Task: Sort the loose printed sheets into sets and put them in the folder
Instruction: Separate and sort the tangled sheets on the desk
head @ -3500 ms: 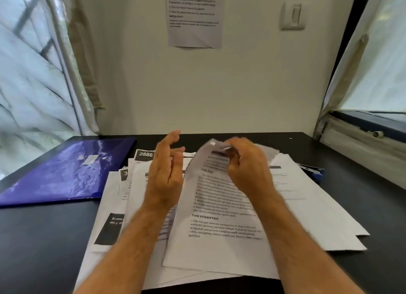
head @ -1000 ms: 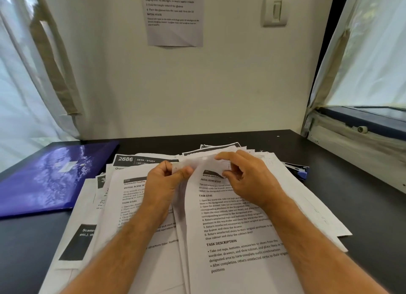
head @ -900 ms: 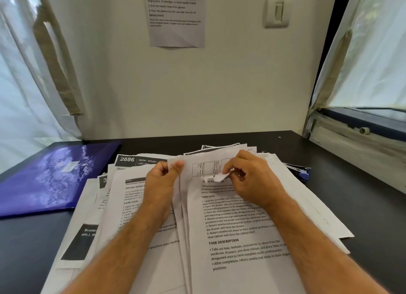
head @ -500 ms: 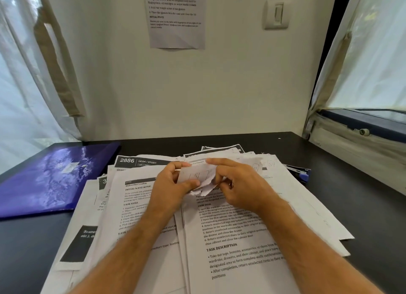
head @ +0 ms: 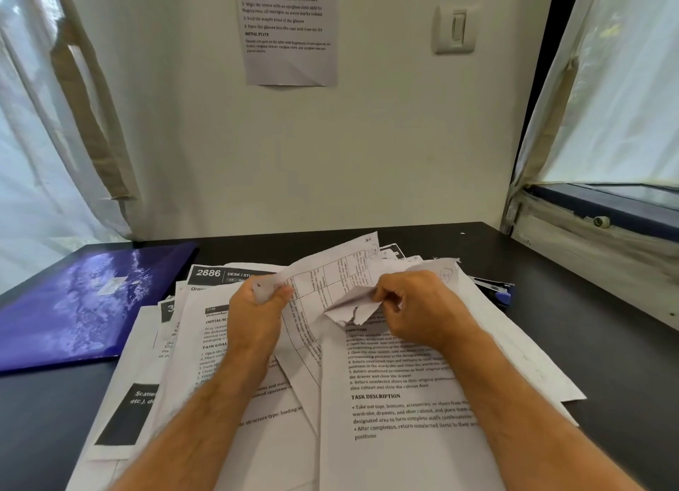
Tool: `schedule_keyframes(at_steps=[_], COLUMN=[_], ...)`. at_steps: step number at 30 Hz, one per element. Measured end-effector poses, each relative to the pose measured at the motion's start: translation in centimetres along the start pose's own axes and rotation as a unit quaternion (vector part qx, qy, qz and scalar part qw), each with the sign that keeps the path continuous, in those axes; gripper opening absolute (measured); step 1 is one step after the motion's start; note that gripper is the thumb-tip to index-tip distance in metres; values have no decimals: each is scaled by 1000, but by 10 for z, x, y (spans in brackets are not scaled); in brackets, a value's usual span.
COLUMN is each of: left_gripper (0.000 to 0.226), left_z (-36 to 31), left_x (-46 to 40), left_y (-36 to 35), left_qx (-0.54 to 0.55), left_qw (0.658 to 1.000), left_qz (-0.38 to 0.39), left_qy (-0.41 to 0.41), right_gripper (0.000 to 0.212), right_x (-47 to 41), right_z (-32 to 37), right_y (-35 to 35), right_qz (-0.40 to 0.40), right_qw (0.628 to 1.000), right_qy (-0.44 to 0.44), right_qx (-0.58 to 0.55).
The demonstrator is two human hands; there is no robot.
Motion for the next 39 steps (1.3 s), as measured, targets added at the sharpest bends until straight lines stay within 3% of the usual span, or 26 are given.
schedule_keyframes(at_steps=[16, 25, 28, 33, 39], left_gripper=[4, 28, 28, 33, 33], left_z=[-14, -40, -84, -179, -252], left_x=[7, 9, 6, 9, 15], left_y=[7, 22, 25, 16, 36], left_qx=[6, 85, 110, 52, 73], left_qw=[999, 995, 989, 976, 953], left_qz=[-14, -30, -17, 50, 63], left_qy=[-37, -51, -96, -207, -288], right_gripper=[11, 16, 19, 16, 22], right_x=[-16, -39, -46, -59, -76], right_z=[-62, -5, 38, 115, 170], right_y=[8, 66, 101, 152, 192], right_qz=[-7, -86, -139, -205, -238], right_qw=[991, 995, 988, 968, 956], right_qy=[-131, -33, 46, 133, 136], right_qx=[19, -36, -52, -55, -109])
Point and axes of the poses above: each hand's wrist, its own x-axis away from the middle knuckle, its own y-axis out of the back of the hand, z = x × y, the point moved 10 cm from there along -x, towards the middle knuckle, and after that the axes turned 11 degrees about z, right-handed, at the moved point
